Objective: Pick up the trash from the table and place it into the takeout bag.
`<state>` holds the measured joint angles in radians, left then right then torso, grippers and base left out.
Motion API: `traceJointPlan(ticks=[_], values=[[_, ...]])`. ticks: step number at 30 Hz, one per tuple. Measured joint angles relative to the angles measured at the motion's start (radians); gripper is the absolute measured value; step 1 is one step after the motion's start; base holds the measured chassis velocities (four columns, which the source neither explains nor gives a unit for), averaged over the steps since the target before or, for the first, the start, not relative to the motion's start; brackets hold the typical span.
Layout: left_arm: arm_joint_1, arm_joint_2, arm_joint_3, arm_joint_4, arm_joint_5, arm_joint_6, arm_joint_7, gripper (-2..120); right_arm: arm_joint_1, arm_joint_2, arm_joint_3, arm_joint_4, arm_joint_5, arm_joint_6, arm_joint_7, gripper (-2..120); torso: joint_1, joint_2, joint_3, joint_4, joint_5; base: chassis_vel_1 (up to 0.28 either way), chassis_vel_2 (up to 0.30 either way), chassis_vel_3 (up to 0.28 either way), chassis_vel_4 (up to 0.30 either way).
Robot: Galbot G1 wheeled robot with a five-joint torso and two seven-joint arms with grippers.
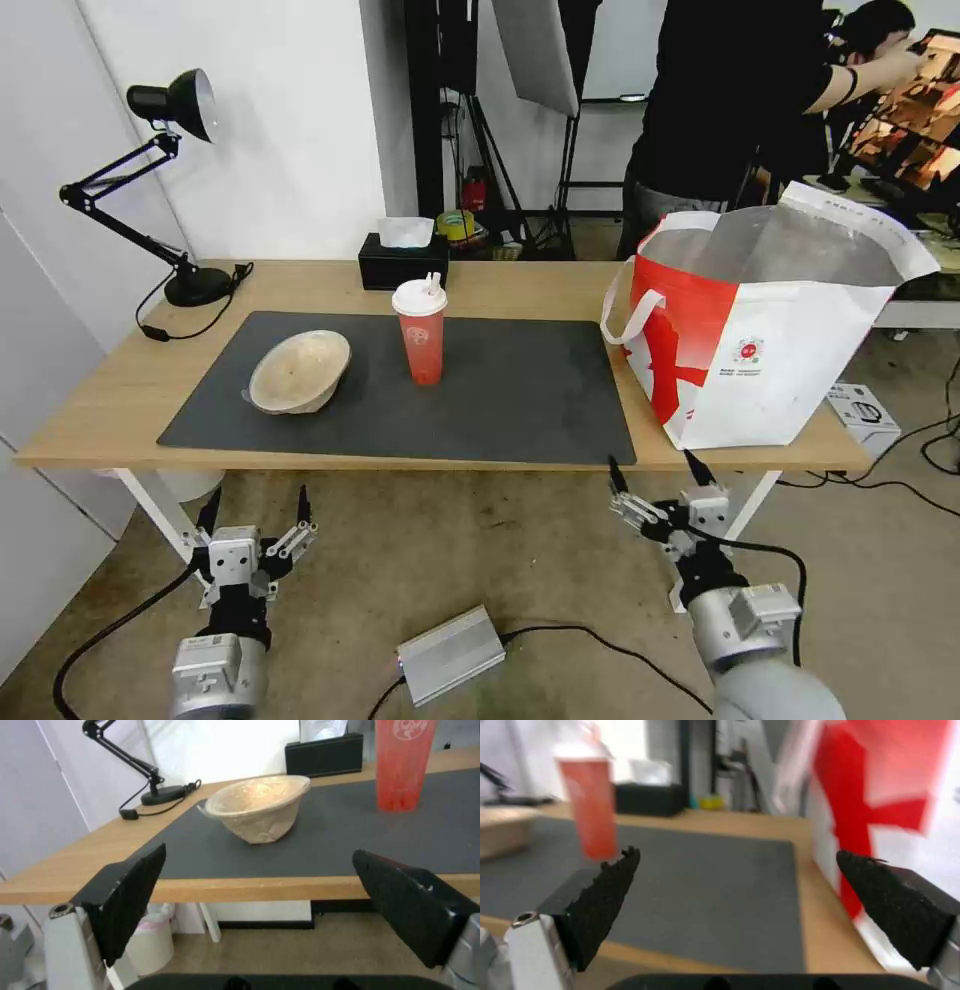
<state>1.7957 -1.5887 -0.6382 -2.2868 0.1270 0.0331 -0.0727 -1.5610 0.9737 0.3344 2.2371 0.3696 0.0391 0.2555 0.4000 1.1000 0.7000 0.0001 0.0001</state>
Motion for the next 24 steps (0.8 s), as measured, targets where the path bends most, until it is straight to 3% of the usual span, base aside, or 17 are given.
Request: traceJointPlan(ticks=[10, 14, 24], values=[[-0.010, 0.004, 0.000, 0.005, 0.000, 0.006, 0.002, 100, 0.234, -0.146, -0.094, -0.009, 0.192, -0.029, -0.088, 100, 0.000, 0.000, 0.000, 0.0000, 0.0000, 0.000, 0.000, 0.000, 0.000], [-0.011, 0.001, -0.006, 0.006, 0.001, 0.007, 0.003, 100, 0.451, -0.209, -0.215, -0.070, 0.301, -0.077, -0.104, 100, 0.000, 0.000, 0.000, -0.0001, 0.0001, 0.000, 0.000, 0.000, 0.000], [-0.013, -0.003, -0.016, 0.010, 0.002, 0.008, 0.003, 100, 0.812, -0.208, -0.448, -0.186, 0.526, -0.208, -0.103, 100, 0.000, 0.000, 0.000, -0.0002, -0.0001, 0.000, 0.000, 0.000, 0.000]])
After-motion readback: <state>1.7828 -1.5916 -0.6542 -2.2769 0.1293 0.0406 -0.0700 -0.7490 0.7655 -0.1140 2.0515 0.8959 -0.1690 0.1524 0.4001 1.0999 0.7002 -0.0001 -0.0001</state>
